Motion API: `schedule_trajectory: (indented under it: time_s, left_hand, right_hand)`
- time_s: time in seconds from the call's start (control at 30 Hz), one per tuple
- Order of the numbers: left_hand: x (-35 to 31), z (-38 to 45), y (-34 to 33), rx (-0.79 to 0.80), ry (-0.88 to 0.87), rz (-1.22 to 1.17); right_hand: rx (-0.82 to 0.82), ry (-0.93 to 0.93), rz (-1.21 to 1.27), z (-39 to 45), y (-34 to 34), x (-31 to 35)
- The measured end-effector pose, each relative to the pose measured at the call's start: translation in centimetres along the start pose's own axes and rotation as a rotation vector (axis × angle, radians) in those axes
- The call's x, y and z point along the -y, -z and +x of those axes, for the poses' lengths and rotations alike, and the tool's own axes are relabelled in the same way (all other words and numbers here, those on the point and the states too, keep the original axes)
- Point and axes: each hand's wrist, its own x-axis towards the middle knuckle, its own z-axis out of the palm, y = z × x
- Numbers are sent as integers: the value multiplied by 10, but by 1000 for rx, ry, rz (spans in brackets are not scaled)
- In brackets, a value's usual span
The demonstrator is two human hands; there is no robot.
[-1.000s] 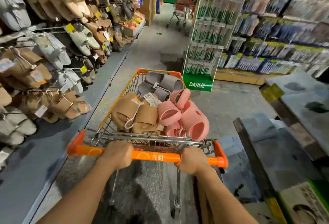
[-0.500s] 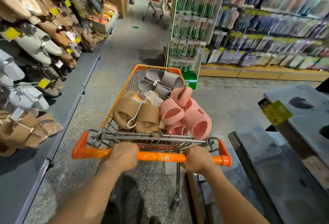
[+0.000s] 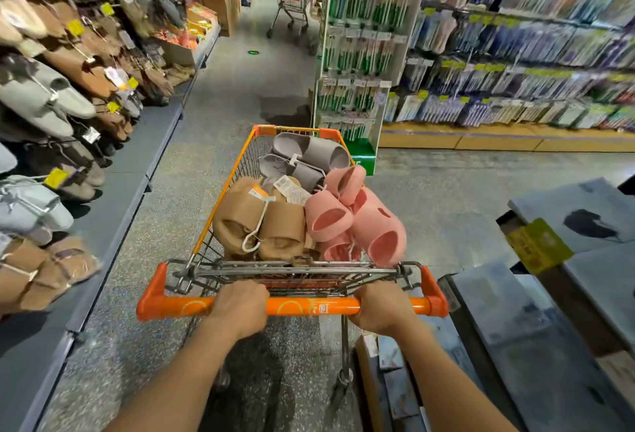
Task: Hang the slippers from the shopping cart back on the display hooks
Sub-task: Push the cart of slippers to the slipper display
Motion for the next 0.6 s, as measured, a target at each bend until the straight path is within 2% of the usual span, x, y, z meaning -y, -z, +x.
schedule_trajectory:
  time_s: [0.43,0.6]
  left_hand:
    - [3,-7,0,-3,-13,-15]
    - [3,-8,2,-14,-32,-21]
  right_hand:
    - [-24,50,-17,3,-7,-2]
    - [84,-7,-32,1,2,4]
